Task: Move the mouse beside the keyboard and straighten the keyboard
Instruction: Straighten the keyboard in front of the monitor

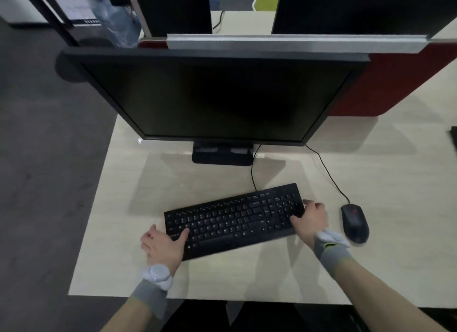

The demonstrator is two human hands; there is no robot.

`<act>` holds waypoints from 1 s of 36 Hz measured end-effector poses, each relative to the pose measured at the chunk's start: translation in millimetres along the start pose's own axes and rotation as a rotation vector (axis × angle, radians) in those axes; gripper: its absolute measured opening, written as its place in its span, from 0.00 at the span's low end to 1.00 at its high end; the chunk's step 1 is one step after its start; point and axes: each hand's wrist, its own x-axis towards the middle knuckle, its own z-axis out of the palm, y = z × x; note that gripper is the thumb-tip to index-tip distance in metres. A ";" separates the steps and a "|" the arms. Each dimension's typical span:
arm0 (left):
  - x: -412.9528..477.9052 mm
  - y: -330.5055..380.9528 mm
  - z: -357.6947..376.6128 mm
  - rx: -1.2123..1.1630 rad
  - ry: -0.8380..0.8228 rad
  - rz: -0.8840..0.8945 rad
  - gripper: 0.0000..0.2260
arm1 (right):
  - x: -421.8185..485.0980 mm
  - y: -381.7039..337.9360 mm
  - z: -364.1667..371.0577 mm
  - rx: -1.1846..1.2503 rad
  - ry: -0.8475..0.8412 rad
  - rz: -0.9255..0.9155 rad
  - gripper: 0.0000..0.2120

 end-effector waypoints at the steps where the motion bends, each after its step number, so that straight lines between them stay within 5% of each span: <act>1: 2.0 -2.7 0.2 -0.026 -0.016 -0.038 0.46 | 3.4 0.3 -3.7 -0.014 -0.021 0.005 0.33; 11: 0.0 -5.9 4.4 -0.207 -0.131 -0.131 0.28 | 13.2 7.2 -10.6 0.062 -0.163 0.017 0.30; 20: 9.5 6.9 -5.7 -0.386 -0.154 -0.210 0.29 | 15.1 14.2 -2.5 0.257 -0.149 0.088 0.29; 36: 85.7 40.1 -55.0 -0.341 -0.250 -0.059 0.42 | -5.1 -9.7 29.3 0.548 -0.152 0.168 0.23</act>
